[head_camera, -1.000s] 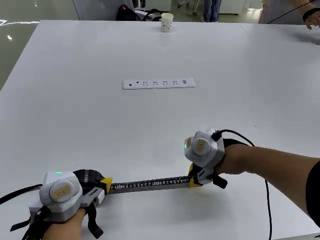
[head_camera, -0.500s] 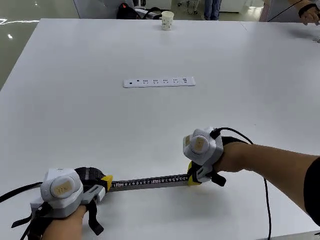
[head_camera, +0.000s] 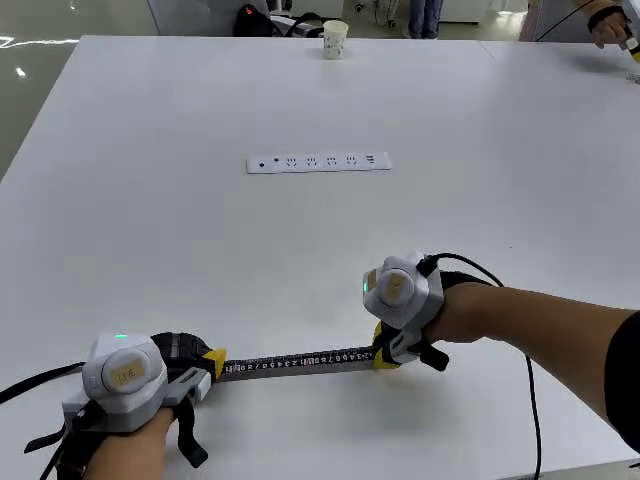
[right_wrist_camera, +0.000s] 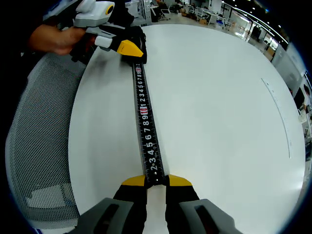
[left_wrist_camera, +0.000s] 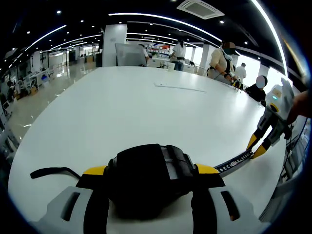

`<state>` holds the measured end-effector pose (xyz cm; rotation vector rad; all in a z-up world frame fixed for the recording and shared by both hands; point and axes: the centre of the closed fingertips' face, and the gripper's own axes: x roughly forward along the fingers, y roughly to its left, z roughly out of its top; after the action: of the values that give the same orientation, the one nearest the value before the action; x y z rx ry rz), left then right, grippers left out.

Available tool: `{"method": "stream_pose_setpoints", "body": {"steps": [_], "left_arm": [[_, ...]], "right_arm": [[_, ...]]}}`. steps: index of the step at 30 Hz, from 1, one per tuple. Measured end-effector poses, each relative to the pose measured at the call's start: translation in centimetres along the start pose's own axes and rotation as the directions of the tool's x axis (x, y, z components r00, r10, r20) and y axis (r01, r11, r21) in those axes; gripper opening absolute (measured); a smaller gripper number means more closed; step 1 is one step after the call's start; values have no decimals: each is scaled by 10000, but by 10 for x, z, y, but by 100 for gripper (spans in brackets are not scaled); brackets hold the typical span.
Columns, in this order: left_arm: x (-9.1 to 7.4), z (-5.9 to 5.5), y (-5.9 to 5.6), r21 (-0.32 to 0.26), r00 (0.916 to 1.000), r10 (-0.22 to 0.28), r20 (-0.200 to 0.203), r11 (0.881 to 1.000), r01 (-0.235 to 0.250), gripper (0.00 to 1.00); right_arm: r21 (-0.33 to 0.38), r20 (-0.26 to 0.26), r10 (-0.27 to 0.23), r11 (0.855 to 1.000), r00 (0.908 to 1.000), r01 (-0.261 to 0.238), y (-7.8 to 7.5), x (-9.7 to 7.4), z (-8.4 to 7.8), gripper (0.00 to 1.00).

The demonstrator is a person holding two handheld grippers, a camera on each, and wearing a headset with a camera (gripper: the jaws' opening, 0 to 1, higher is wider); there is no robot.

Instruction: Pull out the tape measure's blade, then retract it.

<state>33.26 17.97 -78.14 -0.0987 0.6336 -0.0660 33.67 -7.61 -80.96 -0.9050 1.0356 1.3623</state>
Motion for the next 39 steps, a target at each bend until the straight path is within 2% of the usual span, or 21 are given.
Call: {"method": "stream_pose_setpoints", "body": {"steps": [15,20,33,39], "left_arm": [[0,0,1,-20,10000,-12,-52,10000,12,64],[0,1,1,-40,10000,-20,-75,10000,19,64],[0,1,2,5,10000,-14,-87,10000,14,64],[1,0,1,-3,9999,-53,-140,10000,53,64]], "right_arm": [[-35,-72,-17,10000,10000,17,2,1,3,10],[165,-98,-27,9999,9999,29,1,1,5,10],[-132,-175,-72,9999,9998,69,2,3,8,10],[-35,-226,-69,10000,9997,68,2,4,10,10]]}}
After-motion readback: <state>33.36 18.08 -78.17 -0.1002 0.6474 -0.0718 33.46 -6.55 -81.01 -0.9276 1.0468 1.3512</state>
